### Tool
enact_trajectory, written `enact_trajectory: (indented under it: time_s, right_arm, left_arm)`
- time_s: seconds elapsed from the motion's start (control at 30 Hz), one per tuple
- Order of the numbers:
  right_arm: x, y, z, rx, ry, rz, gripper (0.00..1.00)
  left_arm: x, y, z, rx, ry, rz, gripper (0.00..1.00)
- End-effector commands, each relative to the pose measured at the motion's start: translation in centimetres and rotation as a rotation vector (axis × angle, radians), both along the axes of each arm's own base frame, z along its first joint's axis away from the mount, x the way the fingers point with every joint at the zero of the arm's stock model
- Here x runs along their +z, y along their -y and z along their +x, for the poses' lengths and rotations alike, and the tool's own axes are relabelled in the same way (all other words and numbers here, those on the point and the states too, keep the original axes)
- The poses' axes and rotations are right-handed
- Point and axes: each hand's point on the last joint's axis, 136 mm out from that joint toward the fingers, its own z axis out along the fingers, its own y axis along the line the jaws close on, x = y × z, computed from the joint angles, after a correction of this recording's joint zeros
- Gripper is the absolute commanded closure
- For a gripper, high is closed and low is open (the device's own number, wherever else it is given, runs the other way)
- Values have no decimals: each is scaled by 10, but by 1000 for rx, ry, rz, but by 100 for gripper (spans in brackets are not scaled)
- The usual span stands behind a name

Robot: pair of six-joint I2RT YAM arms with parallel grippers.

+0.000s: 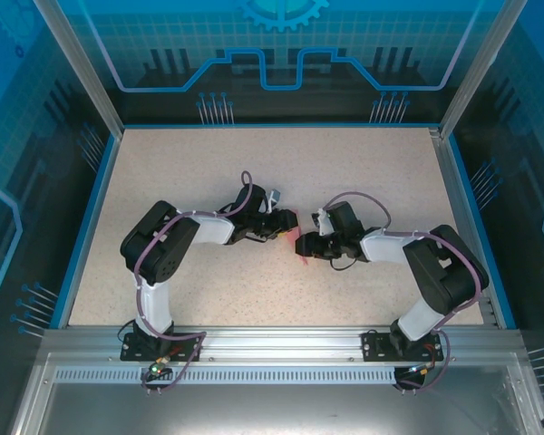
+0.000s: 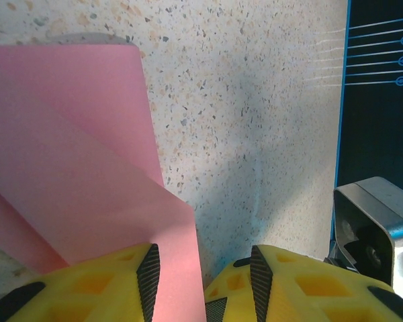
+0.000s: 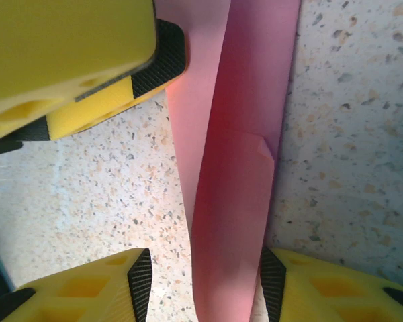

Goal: Fold a paper plane with a square sheet of paper (pick it up from the middle)
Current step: Fold the wing for the fifth time at the center of the table.

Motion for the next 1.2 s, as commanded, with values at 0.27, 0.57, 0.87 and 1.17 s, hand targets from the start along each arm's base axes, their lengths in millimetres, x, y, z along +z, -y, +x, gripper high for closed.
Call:
enact_trajectory:
  time_s: [0.27,0.57,0.87,1.17]
  right_arm:
    - [-6,-4,-1,77,41,-167,53]
    - [-5,-6,-1,98,76,-242,53]
    - [-11,-7,1,104,72,-278,56]
    - [-15,-5,0,88,55,-270,65]
  left_arm:
    - [-2,4,3,-17,10,11,57]
    - [-2,4,4,-11,6,13,57]
    - [-4,2,5,-1,-10,8,57]
    - [-10,-1,6,11,-26,18,58]
